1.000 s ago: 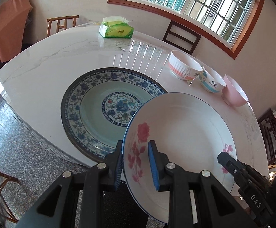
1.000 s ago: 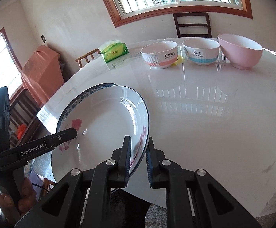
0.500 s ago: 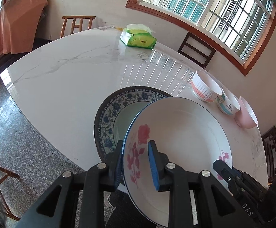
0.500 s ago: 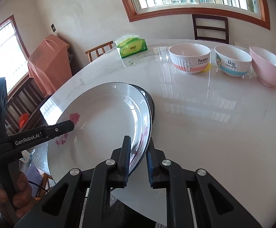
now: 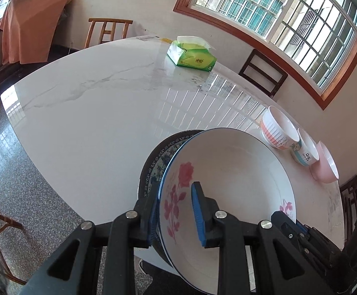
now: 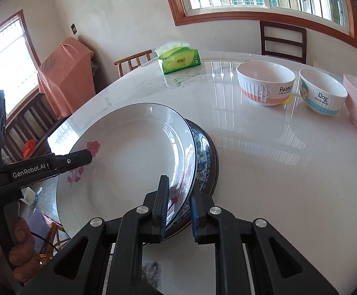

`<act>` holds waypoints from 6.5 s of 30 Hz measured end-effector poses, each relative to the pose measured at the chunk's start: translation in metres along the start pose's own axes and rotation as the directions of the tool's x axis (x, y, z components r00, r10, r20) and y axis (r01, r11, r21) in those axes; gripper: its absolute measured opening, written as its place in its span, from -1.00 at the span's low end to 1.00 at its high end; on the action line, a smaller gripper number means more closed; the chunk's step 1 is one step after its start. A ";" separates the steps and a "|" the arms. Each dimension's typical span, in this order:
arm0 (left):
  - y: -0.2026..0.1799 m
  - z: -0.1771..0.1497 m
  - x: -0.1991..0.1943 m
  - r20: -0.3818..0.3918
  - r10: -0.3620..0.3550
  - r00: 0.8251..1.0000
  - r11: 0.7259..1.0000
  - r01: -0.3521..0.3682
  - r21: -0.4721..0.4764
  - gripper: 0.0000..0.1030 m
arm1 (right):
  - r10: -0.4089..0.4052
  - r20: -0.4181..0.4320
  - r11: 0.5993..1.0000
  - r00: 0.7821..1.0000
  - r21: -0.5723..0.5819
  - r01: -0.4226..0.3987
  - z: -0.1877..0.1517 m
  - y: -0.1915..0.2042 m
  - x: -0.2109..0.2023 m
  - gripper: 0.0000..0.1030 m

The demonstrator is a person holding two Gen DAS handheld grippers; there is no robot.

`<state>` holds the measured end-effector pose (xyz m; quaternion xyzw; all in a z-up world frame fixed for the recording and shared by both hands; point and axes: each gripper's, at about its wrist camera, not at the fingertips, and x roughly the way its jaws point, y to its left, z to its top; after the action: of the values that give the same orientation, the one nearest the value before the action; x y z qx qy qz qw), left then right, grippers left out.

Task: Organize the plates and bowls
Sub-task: 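Carry the white pink-flower plate over the blue-and-white plate stack, then lower the white plate onto the stack and open both grippers, then move both grippers toward the pink bowl beside the white bowls, then close the right gripper on the rim of the pink bowl, then carry the pink bowl beside the plate stack and open the right gripper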

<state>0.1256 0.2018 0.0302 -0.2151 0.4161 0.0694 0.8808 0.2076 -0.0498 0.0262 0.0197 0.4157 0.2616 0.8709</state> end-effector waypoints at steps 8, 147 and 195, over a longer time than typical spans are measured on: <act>0.006 0.005 0.004 -0.006 -0.001 1.000 1.000 0.001 -0.013 -0.51 | 0.000 -0.004 1.000 1.000 -0.014 0.000 0.001 0.006 0.007 -0.71; -0.382 -0.022 0.124 -0.548 -0.165 0.820 0.951 0.279 0.132 -0.47 | -0.130 -0.246 0.904 0.961 0.369 0.217 0.075 -0.352 -0.107 -0.81; -0.224 -0.067 0.025 -0.460 -0.071 0.885 0.894 0.261 0.365 -0.26 | 0.046 -0.196 0.914 0.980 0.403 0.037 -0.022 -0.181 -0.118 -0.60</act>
<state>0.1623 -0.0296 0.0452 -0.0679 0.5868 -0.1480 0.7932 0.2098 -0.2661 0.0504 0.1738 0.5466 0.1726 0.8008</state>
